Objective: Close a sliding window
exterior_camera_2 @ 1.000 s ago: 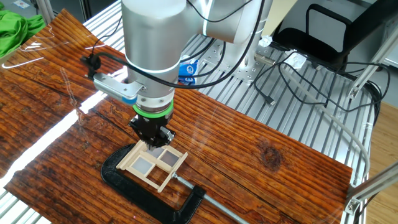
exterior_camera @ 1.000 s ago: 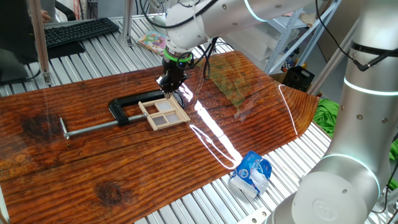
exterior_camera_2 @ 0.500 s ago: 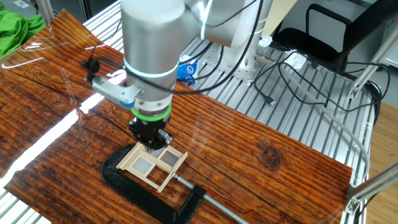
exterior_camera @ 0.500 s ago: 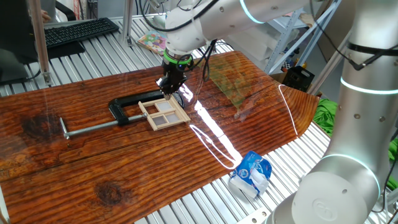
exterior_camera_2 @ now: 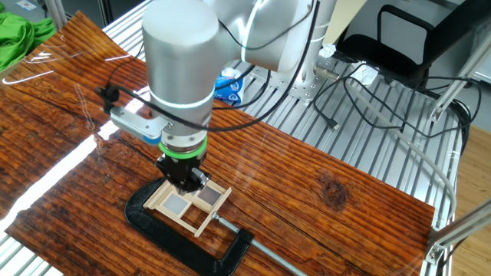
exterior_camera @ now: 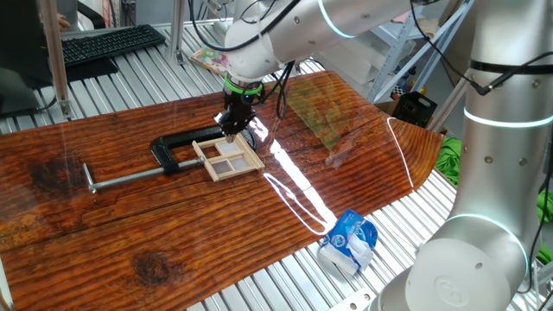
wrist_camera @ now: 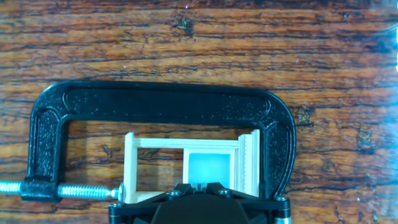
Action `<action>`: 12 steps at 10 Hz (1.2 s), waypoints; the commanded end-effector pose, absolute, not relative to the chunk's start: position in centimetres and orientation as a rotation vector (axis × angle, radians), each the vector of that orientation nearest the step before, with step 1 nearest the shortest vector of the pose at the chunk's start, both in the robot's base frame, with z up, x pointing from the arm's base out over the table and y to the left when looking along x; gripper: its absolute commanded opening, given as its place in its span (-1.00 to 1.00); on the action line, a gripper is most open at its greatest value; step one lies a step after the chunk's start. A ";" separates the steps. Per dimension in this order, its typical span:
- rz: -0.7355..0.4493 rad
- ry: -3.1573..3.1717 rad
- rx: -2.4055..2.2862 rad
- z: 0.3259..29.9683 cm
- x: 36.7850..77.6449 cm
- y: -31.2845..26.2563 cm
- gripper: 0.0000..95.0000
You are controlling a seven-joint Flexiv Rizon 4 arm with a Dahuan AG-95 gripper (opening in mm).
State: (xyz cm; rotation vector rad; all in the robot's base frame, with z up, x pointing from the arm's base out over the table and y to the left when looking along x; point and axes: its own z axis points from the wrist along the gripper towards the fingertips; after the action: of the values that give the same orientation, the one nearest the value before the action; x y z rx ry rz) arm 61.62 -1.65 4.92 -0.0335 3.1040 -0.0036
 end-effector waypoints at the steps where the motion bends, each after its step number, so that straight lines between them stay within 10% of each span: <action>1: -0.002 3.102 -0.025 4.4 61.9 -1.7 -1.00; 12: 0.016 3.104 0.043 2.2 62.9 -1.5 -1.00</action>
State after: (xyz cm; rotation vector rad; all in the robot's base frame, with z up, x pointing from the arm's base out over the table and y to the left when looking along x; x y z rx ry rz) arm 62.91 -1.56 2.08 0.0443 3.1037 0.0134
